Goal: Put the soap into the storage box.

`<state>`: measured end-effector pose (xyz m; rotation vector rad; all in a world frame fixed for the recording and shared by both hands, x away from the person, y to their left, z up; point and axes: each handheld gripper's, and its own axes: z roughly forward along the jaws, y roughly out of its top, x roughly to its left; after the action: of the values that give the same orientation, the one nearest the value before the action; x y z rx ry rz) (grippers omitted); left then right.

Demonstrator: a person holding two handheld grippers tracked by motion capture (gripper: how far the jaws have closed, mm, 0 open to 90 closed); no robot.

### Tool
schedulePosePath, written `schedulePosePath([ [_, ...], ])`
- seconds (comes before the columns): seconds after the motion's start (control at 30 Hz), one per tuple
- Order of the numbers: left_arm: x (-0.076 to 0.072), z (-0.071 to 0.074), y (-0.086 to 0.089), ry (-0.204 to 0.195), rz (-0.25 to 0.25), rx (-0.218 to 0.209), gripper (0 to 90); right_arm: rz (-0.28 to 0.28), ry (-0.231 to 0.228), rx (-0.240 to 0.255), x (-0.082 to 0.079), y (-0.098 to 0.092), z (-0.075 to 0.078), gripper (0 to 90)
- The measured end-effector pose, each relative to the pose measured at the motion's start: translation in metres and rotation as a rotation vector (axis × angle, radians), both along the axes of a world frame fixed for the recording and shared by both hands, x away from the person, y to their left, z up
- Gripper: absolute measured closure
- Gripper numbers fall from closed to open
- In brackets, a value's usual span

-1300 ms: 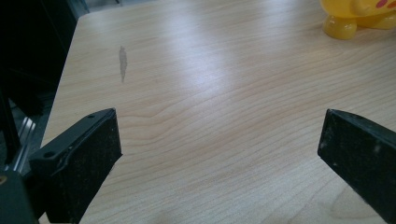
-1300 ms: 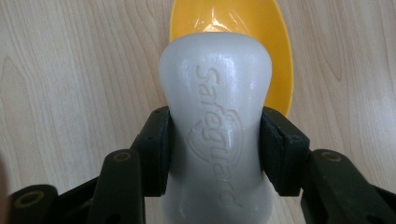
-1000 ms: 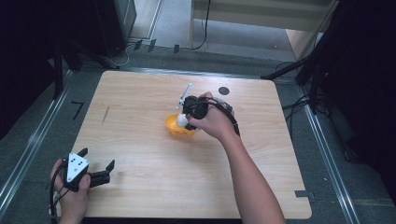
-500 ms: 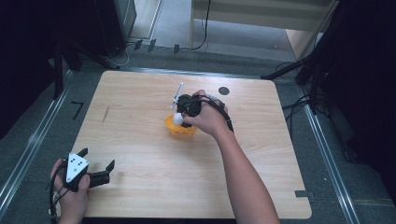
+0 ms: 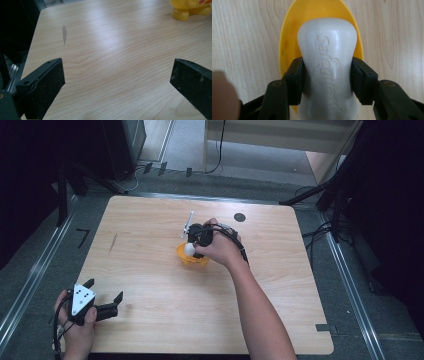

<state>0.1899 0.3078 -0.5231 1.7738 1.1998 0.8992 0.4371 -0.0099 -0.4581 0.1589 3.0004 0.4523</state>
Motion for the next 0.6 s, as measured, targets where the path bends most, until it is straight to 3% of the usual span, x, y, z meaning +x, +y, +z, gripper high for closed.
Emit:
schedulePosePath([
  [0.23, 0.0, 0.0, 0.0, 0.001, -0.002, -0.002, 0.0, -0.008, -0.002, 0.0, 0.001, 0.002, -0.006, 48.0],
  [0.37, 0.0, 0.0, 0.0, 0.001, -0.003, -0.001, 0.0, -0.025, -0.009, 0.032, 0.001, -0.001, 0.001, 40.5],
  [0.6, 0.0, 0.0, 0.0, 0.004, -0.005, 0.003, 0.0, -0.051, -0.011, 0.061, -0.001, -0.012, 0.009, 39.3],
])
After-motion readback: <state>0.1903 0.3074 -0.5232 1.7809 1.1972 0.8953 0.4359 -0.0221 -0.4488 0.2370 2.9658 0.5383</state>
